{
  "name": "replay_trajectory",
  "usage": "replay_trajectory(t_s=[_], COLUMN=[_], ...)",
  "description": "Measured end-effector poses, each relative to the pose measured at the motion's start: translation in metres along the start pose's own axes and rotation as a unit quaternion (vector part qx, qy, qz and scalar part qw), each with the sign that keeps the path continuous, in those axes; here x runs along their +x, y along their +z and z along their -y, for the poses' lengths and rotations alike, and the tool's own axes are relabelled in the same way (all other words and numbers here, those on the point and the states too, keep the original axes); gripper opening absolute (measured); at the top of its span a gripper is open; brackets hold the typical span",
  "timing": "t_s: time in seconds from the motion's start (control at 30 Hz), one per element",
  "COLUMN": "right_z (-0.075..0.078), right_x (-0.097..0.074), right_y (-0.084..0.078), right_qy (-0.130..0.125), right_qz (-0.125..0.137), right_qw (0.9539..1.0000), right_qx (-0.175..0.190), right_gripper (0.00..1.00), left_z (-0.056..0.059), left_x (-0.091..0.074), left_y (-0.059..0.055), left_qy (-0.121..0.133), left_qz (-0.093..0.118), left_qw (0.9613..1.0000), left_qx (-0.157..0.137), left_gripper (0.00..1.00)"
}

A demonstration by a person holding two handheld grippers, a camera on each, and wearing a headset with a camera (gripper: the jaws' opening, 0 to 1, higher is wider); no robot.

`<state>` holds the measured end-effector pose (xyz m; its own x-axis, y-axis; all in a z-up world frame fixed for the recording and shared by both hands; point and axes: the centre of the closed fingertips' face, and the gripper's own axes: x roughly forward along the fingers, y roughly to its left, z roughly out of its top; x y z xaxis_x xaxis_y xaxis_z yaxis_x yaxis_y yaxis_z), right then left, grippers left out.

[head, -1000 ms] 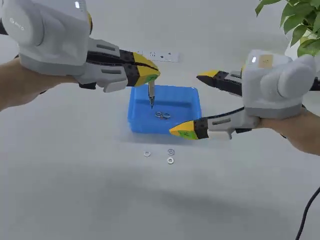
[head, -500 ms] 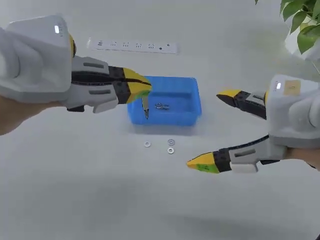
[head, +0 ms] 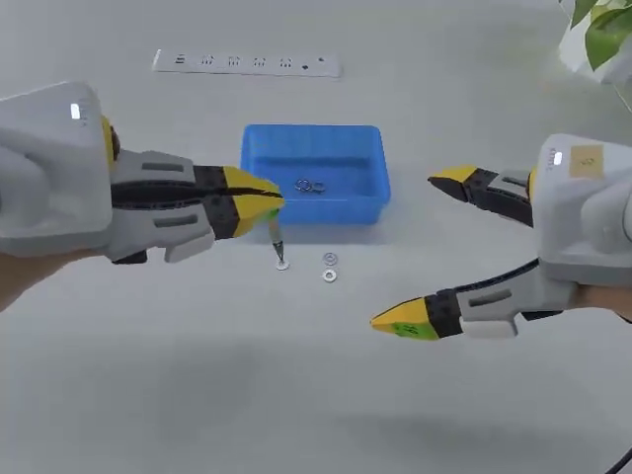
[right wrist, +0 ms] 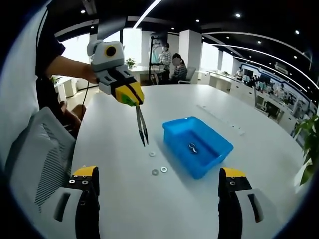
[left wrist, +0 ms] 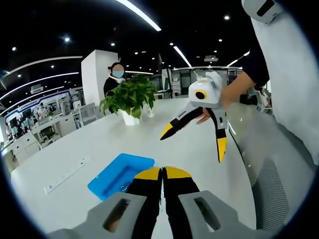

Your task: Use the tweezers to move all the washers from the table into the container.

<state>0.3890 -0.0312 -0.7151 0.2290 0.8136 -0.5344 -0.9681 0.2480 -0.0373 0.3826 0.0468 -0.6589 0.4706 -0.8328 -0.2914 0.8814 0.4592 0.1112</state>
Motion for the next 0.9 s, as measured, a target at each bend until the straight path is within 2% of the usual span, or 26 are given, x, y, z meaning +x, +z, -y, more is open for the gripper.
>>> replay_trajectory(t_s=[0.3, 0.37, 0.73, 0.9], right_z=[-0.008, -0.011, -0.005, -0.005], right_x=[0.007, 0.008, 0.009, 0.010], right_y=[-0.008, -0.009, -0.021, -0.021], right_qy=[0.010, 0.018, 0.018, 0.018], right_qz=[0.001, 0.004, 0.000, 0.007], right_qw=[0.9999, 0.9995, 0.9984, 0.9975], right_qx=[0.012, 0.027, 0.054, 0.067], right_gripper=[1.00, 1.00, 1.00, 1.00], left_z=[-0.003, -0.004, -0.012, -0.010], left_x=[0.001, 0.003, 0.015, 0.017], left_y=[-0.011, -0.013, -0.026, -0.028], left_qy=[0.002, 0.000, -0.008, -0.012], left_qz=[-0.011, -0.011, -0.020, -0.022], left_qw=[0.9999, 0.9999, 0.9998, 0.9997], left_qx=[0.003, -0.001, -0.003, -0.005], left_gripper=[0.04, 0.04, 0.04, 0.04])
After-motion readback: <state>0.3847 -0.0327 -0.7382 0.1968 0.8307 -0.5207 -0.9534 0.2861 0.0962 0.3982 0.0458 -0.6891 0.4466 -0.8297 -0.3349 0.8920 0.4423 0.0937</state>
